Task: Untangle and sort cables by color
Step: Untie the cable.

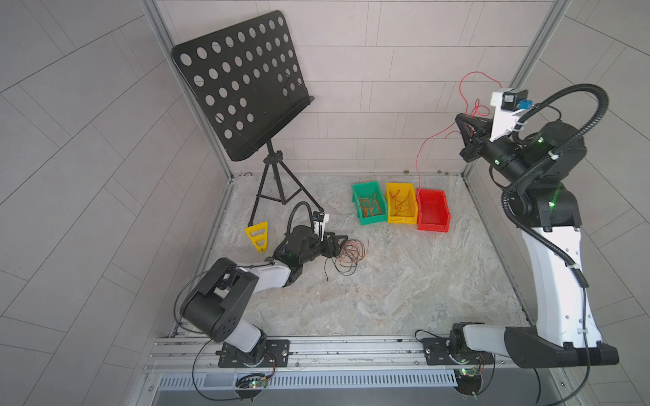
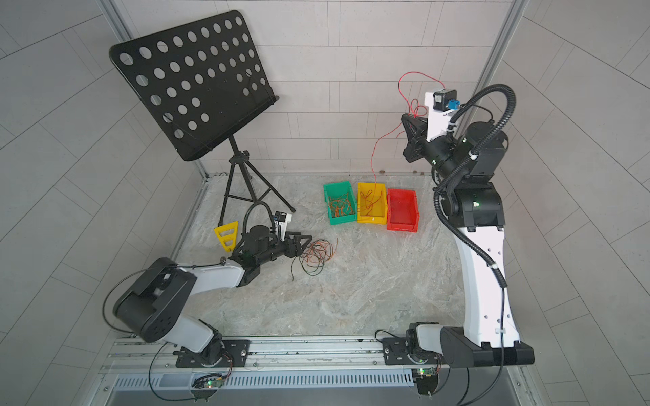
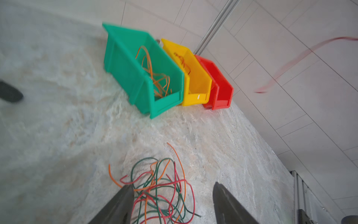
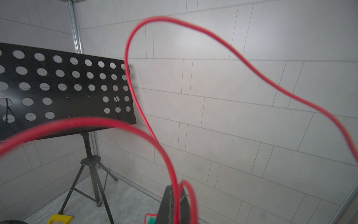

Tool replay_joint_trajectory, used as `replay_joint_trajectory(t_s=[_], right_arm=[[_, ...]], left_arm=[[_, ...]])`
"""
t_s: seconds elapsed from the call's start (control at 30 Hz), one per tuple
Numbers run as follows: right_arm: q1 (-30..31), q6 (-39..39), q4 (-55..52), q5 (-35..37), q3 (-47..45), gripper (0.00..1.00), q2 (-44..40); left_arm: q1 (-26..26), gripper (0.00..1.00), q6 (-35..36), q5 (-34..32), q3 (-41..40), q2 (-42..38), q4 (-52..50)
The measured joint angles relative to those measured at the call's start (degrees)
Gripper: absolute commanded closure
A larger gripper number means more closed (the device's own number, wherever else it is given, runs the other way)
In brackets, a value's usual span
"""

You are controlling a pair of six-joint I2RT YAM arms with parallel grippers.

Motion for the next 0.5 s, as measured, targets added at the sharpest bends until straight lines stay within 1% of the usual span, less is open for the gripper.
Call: replay_joint_trajectory(t_s=[0.1, 0.23, 0.33, 0.5], right_arm=[[-0.02, 0.46, 1.6, -0.02, -1.99, 1.0, 3.02], [-0.15, 1.09, 4.5, -0.48, -3.28, 1.0, 6.54], [-0.26, 0.98, 6.47, -0.74, -2.97, 1.0, 8.68], [-0.55, 0.0, 7.21, -1.14, -0.31, 1.0, 12.0]], left_arm=[[0.28, 0.12, 2.38, -1.68, 1.33, -7.69, -7.5], [1.05, 0.1, 4.81, -4.59, 3.08, -15.78, -17.09], [1.73, 0.07, 5.88, -6.8, 3.76, -20.81, -23.39], [2.19, 0.02, 7.1, -10.14, 3.96, -28.17, -31.04]])
